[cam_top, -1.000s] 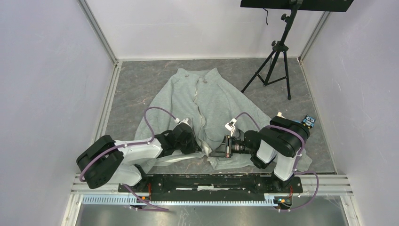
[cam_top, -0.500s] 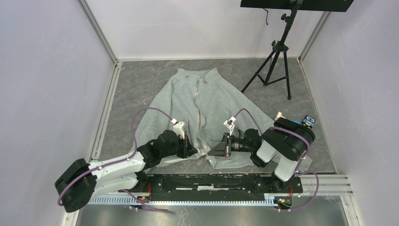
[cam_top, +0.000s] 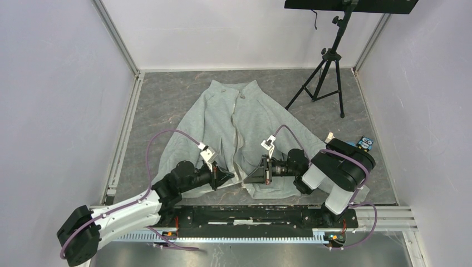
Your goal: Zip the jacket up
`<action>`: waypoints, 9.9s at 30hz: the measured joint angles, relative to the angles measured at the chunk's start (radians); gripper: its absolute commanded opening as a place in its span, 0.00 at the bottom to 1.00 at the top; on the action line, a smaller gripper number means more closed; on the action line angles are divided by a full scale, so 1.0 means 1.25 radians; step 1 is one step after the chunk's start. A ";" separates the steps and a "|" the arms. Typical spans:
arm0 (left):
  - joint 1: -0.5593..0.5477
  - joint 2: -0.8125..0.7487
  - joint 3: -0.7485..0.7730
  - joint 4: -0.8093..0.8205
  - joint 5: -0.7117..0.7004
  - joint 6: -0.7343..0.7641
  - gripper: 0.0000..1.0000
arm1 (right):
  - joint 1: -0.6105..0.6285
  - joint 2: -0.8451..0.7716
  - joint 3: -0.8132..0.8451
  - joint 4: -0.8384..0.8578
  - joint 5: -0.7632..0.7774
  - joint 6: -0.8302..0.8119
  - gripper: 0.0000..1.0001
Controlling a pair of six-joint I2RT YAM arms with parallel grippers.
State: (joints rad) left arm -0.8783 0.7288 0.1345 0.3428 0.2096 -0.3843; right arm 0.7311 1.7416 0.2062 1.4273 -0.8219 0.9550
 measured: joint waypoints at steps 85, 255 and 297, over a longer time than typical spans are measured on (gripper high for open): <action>0.000 -0.067 -0.044 0.045 0.051 0.071 0.02 | 0.020 -0.002 0.032 0.035 -0.021 0.074 0.00; 0.038 0.060 -0.006 -0.153 0.156 -0.562 0.02 | 0.753 -0.136 -0.019 -0.160 1.056 -1.424 0.91; 0.042 0.046 -0.006 -0.154 0.169 -0.570 0.02 | 0.743 -0.089 -0.008 -0.090 1.119 -1.371 0.82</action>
State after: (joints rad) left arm -0.8265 0.7864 0.1265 0.1509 0.4213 -1.0966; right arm 1.6604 1.6299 0.1963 1.3148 0.5770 -0.7593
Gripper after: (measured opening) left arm 0.048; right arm 0.830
